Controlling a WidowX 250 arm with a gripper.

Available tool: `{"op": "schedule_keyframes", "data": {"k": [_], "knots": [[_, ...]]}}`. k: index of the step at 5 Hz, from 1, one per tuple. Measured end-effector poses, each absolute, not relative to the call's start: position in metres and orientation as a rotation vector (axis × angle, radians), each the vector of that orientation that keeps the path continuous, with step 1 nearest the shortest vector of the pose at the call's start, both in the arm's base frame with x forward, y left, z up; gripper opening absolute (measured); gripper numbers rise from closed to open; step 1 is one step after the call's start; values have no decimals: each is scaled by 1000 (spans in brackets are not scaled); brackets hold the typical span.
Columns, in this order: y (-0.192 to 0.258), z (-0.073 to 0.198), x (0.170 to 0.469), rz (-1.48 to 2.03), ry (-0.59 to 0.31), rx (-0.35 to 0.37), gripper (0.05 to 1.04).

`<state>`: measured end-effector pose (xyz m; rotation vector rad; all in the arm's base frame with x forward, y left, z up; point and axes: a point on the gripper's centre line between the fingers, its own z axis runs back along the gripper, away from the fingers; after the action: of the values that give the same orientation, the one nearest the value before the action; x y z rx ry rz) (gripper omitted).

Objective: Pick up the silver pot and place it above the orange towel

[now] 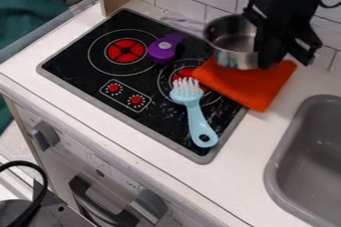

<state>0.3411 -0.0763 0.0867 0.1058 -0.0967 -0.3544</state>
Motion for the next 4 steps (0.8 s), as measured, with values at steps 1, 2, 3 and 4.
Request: {"op": "schedule_keyframes", "data": {"k": [1, 2, 3, 4], "knots": [[-76, 86, 342, -364, -97, 110, 58], [-77, 71, 343, -375, -59, 112, 58], [-79, 67, 346, -394, -62, 104, 58], [-80, 67, 346, -389, -60, 92, 81]]}}
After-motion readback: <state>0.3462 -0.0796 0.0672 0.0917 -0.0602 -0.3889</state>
